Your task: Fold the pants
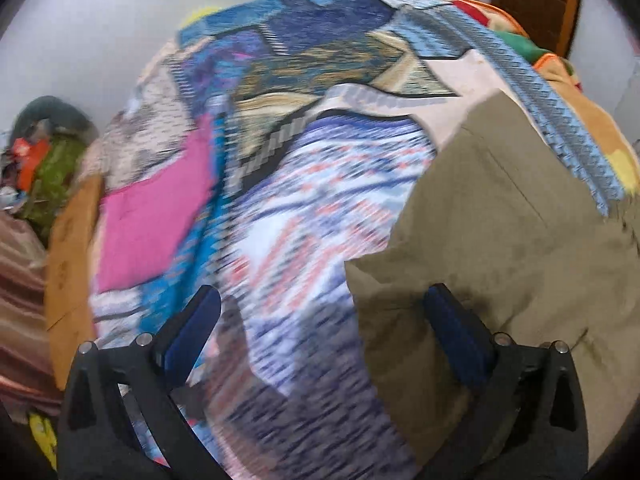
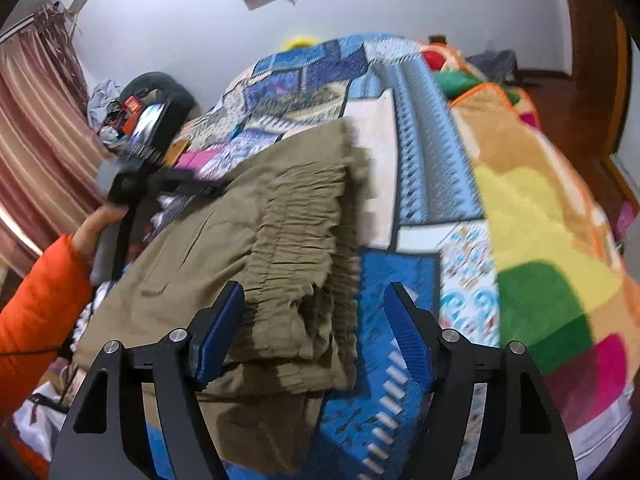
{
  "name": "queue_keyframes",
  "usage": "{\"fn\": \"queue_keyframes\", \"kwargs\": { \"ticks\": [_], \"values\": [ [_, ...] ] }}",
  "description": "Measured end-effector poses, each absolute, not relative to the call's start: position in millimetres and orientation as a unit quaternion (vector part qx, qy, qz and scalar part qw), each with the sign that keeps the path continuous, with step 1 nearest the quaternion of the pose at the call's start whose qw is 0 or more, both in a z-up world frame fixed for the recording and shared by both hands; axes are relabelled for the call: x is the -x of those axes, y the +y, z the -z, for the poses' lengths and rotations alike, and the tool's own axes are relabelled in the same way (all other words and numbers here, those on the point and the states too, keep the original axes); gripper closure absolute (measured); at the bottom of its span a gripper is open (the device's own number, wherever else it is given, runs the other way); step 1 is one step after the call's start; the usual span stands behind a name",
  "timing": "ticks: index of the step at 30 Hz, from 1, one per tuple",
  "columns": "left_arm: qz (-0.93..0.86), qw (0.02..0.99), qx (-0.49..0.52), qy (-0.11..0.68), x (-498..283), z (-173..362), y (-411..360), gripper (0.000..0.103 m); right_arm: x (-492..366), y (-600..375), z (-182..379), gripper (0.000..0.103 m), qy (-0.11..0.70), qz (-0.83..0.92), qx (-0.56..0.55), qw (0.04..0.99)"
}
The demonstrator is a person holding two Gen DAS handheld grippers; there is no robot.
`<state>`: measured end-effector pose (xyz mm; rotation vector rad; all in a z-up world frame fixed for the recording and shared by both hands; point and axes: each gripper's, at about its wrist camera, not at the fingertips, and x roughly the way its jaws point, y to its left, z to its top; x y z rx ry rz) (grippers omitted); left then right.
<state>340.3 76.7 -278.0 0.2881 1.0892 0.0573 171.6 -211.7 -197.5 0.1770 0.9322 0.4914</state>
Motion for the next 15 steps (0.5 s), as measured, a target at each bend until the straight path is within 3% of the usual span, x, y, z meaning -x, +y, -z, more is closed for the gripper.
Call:
{"fn": "queue_keyframes", "kwargs": {
  "ticks": [9, 15],
  "values": [
    [-0.075, 0.850, -0.095, 0.513, -245.9, 259.0, 129.8, 0.000, -164.5, -211.5, 164.8, 0.034, 0.398, -0.236, -0.077, 0.883],
    [-0.071, 0.853, -0.048, 0.515, -179.9, 256.5, 140.8, 0.000, -154.7, -188.3, 173.8, 0.034, 0.405, -0.261, -0.057, 0.874]
  ]
}}
